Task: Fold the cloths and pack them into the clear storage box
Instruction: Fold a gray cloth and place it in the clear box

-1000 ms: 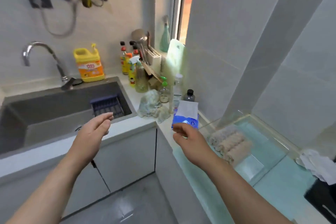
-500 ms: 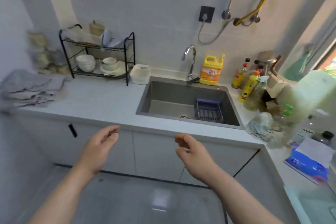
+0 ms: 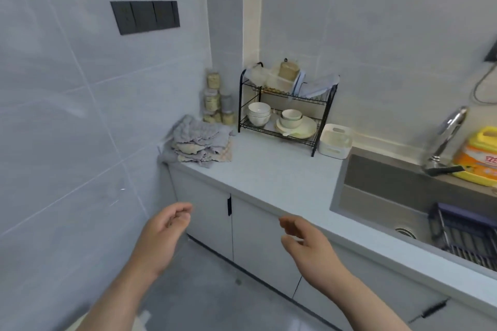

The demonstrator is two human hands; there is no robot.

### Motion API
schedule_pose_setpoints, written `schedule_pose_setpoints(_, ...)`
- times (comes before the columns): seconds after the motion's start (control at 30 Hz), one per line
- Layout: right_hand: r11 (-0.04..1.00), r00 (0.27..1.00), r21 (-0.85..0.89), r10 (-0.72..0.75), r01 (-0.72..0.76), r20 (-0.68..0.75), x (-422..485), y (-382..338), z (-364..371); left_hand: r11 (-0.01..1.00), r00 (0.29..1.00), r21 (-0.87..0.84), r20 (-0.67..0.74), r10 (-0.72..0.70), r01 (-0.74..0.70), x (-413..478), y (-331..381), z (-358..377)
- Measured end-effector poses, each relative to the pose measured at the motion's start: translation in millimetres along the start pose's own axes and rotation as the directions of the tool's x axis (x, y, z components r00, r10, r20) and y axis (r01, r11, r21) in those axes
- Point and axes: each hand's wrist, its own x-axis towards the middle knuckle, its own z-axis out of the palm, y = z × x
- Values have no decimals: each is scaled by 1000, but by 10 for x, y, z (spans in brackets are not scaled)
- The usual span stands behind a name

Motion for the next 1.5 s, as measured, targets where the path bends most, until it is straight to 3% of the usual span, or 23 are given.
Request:
schedule_pose_setpoints(0.37, 992, 997, 119, -56, 51, 44, 2255, -172, 64, 997, 992, 41, -109, -67, 72, 1731, -59, 144)
schedule_pose_setpoints(0.73, 992, 980, 15, -128, 127, 156, 4077, -708, 501, 995, 987, 76, -154, -51, 63, 3290, -225, -174)
schedule_pose_setpoints(0.9, 993, 989, -63, -94, 102, 116, 4915, -827, 876, 978, 997, 196, -43, -65, 72, 4335, -594, -287)
schedule_pose_setpoints(1.03, 989, 992, -150, 4, 15, 125, 5511, -830, 1246, 859, 987, 504, 74, -145, 88, 5106, -1199, -347)
schedule_pose_setpoints(1.2, 948, 972, -313, 116, -48, 203, 6037, -795, 1637, 667, 938, 716, 339, -75, -205, 5653, -1678, -421)
schedule_pose_setpoints(1.27, 915, 943, -404, 145, -12, 300, 6153, -752, 1761, 654, 924, 708, 381, -35, -267, 5771, -1752, -466)
schedule_pose_setpoints(1.33, 879, 918, -476, 180, 10, 353, 6226, -697, 1842, 706, 938, 668, 346, -14, -236, 5844, -1721, -497)
schedule_pose_setpoints(1.5, 833, 943, -550, 133, 61, 305, 6322, -665, 1914, 870, 999, 492, 42, 7, -27, 5937, -1251, -578)
